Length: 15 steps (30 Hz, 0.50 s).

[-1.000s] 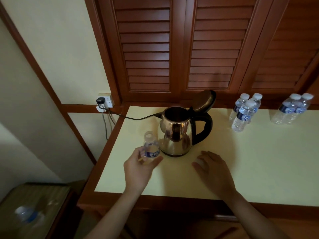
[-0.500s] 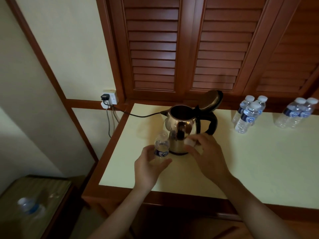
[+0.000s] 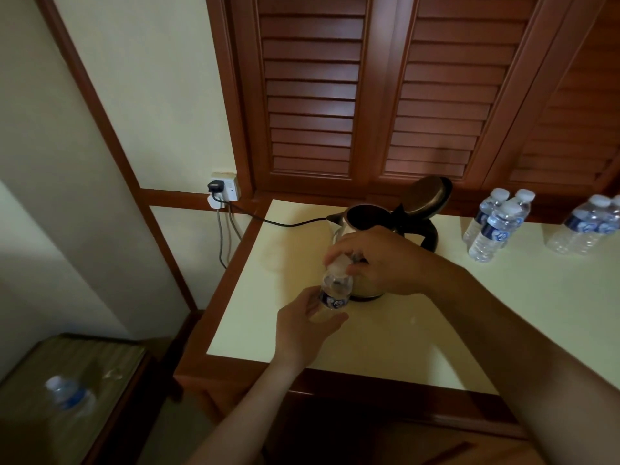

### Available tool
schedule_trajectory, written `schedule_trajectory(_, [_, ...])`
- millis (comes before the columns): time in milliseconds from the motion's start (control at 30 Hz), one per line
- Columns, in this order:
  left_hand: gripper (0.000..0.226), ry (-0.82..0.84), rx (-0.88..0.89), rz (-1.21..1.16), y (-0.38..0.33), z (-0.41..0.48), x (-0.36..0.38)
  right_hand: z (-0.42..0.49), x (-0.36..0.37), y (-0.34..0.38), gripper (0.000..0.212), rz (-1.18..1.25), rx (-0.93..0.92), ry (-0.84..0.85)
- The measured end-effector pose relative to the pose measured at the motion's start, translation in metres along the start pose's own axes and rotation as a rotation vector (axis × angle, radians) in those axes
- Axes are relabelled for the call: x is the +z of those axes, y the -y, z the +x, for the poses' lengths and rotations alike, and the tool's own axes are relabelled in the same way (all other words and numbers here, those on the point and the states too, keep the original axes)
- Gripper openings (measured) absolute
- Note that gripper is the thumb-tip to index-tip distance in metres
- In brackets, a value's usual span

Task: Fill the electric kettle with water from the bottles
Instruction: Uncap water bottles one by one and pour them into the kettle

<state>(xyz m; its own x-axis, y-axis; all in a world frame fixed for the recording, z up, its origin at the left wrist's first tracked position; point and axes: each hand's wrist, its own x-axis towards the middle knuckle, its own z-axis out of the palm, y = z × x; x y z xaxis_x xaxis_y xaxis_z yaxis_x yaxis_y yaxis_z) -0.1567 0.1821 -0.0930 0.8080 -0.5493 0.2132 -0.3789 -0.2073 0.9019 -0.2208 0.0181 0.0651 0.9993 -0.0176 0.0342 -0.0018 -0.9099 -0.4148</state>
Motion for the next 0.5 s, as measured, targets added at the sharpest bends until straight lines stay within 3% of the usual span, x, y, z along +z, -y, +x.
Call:
schedule_trajectory(233, [0.046, 0.045, 0.004, -0.033, 0.001, 0.003, -0.002, 0.001, -0.009, 0.017, 0.026, -0.215, 0.036, 0.044])
schedule_trajectory(333, [0.046, 0.034, 0.013, -0.052, -0.003, 0.001, -0.001, 0.003, 0.002, 0.028, 0.053, -0.551, 0.060, -0.040])
schedule_trajectory(500, [0.055, 0.045, 0.027, -0.016, 0.001, -0.002, 0.002, 0.000, 0.023, 0.030, 0.052, -0.543, 0.266, -0.238])
